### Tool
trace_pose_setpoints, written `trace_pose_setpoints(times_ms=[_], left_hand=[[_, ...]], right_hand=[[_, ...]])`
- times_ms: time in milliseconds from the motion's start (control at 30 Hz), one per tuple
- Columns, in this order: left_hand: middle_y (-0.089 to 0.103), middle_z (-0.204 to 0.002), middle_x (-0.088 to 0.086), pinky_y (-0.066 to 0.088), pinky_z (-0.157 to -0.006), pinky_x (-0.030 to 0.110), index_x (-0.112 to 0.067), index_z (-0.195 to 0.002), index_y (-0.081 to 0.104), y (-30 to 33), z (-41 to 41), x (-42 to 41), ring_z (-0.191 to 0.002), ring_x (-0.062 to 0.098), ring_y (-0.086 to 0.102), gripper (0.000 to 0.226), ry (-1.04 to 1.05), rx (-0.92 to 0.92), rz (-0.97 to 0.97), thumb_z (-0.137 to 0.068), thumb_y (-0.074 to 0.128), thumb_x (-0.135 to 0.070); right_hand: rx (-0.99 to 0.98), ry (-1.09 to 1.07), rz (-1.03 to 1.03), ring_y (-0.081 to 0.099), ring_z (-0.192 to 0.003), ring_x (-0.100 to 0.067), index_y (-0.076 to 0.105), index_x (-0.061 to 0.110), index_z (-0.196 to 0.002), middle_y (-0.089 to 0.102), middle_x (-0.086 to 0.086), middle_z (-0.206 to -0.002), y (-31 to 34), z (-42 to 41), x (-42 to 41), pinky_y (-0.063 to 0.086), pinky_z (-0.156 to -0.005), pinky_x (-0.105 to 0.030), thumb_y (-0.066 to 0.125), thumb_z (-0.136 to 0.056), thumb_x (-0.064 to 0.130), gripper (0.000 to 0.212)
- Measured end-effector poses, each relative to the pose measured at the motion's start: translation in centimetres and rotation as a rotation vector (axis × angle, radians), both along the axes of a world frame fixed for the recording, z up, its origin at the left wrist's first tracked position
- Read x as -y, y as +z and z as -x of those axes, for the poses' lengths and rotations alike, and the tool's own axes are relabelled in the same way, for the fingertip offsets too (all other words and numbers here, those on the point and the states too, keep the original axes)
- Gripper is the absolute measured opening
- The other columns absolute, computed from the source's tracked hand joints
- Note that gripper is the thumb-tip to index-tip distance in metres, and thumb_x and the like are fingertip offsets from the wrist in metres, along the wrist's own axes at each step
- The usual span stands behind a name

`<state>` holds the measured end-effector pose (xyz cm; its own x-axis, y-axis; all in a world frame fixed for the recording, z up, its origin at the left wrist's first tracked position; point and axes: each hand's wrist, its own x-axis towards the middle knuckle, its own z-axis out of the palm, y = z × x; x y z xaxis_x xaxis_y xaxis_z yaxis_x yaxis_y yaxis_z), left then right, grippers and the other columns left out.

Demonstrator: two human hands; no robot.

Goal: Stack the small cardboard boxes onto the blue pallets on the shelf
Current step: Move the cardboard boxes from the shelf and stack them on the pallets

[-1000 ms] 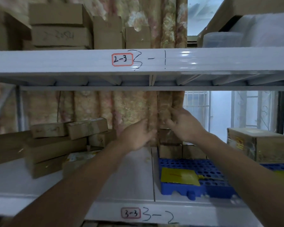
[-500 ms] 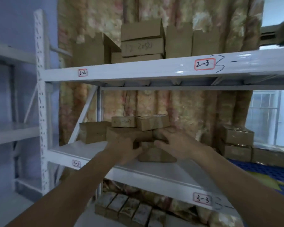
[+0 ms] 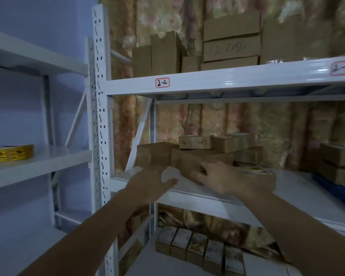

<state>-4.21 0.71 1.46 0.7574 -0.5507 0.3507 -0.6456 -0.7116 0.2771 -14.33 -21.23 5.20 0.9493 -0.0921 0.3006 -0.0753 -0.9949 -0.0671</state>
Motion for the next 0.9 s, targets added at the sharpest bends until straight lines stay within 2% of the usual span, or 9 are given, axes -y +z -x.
trace_pose_setpoints(times_ms=[67,167,333,433,500,600,700,767,900], left_hand=[[0.067,-0.121,-0.007,0.046,-0.076,0.022,-0.040,-0.144,0.047,0.0,-1.0,-0.3,-0.099,0.011,0.068,0.062,-0.019,0.011,0.029,-0.094,0.040,-0.075],[0.066,-0.128,-0.007,0.046,-0.087,0.028,-0.038,-0.146,0.048,-0.3,-3.7,0.0,-0.114,0.015,0.063,0.064,-0.058,0.016,0.075,-0.094,0.041,-0.074],[0.067,-0.118,-0.015,0.053,-0.093,0.037,-0.042,-0.129,0.060,0.9,-8.2,2.0,-0.108,0.012,0.064,0.053,-0.131,0.000,0.167,-0.092,0.043,-0.075],[0.070,-0.118,-0.014,0.052,-0.096,0.037,-0.043,-0.129,0.062,2.8,-9.8,3.3,-0.105,0.009,0.064,0.048,-0.187,0.122,0.247,-0.094,0.042,-0.069],[0.070,-0.124,-0.008,0.048,-0.093,0.027,-0.038,-0.133,0.062,4.2,-10.9,4.3,-0.112,0.014,0.064,0.044,-0.192,0.147,0.266,-0.099,0.047,-0.061],[0.054,-0.150,0.002,0.038,-0.096,0.027,-0.024,-0.152,0.046,5.5,-13.3,6.2,-0.133,0.022,0.054,0.069,-0.156,0.012,0.315,-0.097,0.046,-0.067],[0.041,-0.160,0.005,0.036,-0.105,0.031,-0.020,-0.158,0.036,6.8,-15.8,8.4,-0.142,0.024,0.045,0.078,-0.214,-0.086,0.403,-0.097,0.043,-0.069],[0.041,-0.160,0.005,0.035,-0.102,0.031,-0.018,-0.158,0.034,7.5,-17.4,9.8,-0.142,0.025,0.043,0.077,-0.255,-0.169,0.465,-0.099,0.041,-0.067],[0.051,-0.142,-0.004,0.040,-0.099,0.034,-0.017,-0.146,0.046,8.3,-19.3,12.6,-0.125,0.018,0.050,0.063,-0.361,-0.379,0.605,-0.103,0.036,-0.062]], right_hand=[[0.032,-0.020,0.043,0.048,-0.131,-0.028,0.039,0.024,-0.153,0.047,-0.008,-0.151,0.2,-1.3,-0.7,0.043,-0.100,-0.039,0.032,-0.096,0.070,0.073],[0.181,-0.014,0.128,0.050,-0.125,-0.028,0.047,0.024,-0.146,0.052,-0.007,-0.143,1.1,-2.9,-1.4,0.046,-0.096,-0.038,0.034,-0.099,0.062,0.062],[0.246,0.025,0.123,0.054,-0.121,-0.031,0.056,0.017,-0.137,0.059,-0.011,-0.134,3.1,-6.6,-1.1,0.048,-0.096,-0.044,0.037,-0.098,0.060,0.061],[0.234,0.003,0.083,0.052,-0.126,-0.032,0.049,0.022,-0.145,0.054,-0.012,-0.143,4.1,-9.2,-0.2,0.045,-0.101,-0.042,0.039,-0.099,0.060,0.061],[0.234,-0.012,0.076,0.046,-0.134,-0.030,0.041,0.022,-0.152,0.043,-0.010,-0.154,4.8,-10.6,0.4,0.042,-0.106,-0.040,0.038,-0.099,0.061,0.066],[0.225,-0.063,0.054,0.040,-0.140,-0.029,0.033,0.021,-0.156,0.036,-0.007,-0.160,5.8,-12.6,1.4,0.038,-0.110,-0.040,0.039,-0.099,0.060,0.070],[0.231,-0.115,0.032,0.046,-0.134,-0.030,0.036,0.023,-0.153,0.044,-0.010,-0.153,6.9,-13.9,2.2,0.041,-0.105,-0.038,0.041,-0.098,0.062,0.068],[0.220,-0.176,0.075,0.046,-0.133,-0.032,0.035,0.022,-0.154,0.045,-0.013,-0.153,7.7,-14.5,2.4,0.038,-0.103,-0.036,0.040,-0.099,0.063,0.069],[0.112,-0.401,0.083,0.038,-0.142,-0.035,0.021,0.019,-0.159,0.037,-0.015,-0.159,8.8,-16.2,3.4,0.033,-0.113,-0.045,0.032,-0.084,0.087,0.102]])
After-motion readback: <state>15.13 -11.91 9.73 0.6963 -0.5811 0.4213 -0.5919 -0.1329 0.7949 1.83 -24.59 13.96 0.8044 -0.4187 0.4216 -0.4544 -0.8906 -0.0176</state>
